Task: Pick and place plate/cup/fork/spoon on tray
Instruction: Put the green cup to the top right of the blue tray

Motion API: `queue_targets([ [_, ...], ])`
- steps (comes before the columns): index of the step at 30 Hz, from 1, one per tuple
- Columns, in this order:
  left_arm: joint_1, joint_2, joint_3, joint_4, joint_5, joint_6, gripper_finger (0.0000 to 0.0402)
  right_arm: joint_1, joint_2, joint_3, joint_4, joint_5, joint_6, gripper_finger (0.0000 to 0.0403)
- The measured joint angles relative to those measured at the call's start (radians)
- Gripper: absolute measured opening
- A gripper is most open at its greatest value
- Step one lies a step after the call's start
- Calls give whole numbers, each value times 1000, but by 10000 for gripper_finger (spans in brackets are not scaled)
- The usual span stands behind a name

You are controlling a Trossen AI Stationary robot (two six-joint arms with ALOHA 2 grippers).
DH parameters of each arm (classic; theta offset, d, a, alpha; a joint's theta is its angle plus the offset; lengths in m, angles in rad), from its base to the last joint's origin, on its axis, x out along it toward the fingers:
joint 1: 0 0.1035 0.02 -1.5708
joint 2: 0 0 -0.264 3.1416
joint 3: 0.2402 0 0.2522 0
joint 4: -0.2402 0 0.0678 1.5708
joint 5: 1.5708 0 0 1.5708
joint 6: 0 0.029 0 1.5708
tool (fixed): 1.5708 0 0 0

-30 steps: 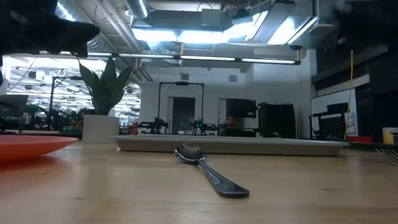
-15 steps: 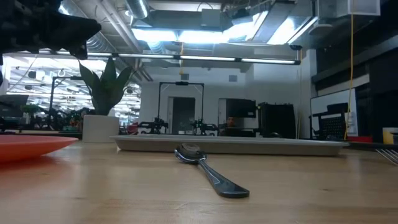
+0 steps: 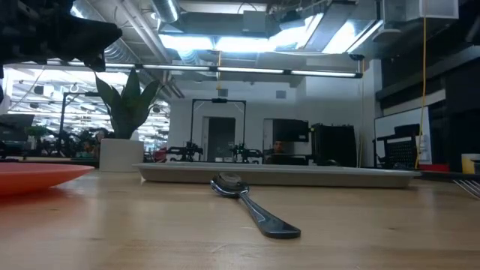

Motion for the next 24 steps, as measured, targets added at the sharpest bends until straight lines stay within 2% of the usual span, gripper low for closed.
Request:
queue_targets([
  [3, 0, 0, 0, 0, 0, 0, 49, 91, 35, 0, 37, 23, 122, 122],
  [6, 0, 0, 0, 0, 0, 0, 49, 198, 56, 0, 72, 96, 248, 122],
  [13, 0, 0, 0, 1, 0, 0, 49, 493, 85, 0, 77, 421, 434, 122],
  [18, 0, 0, 0, 3, 0, 0, 49, 617, 127, 0, 77, 617, 515, 122],
  [20, 0, 0, 0, 3, 0, 0, 49, 648, 158, 0, 77, 656, 519, 122],
  [24, 0, 0, 0, 3, 0, 0, 49, 689, 237, 0, 77, 645, 515, 122],
])
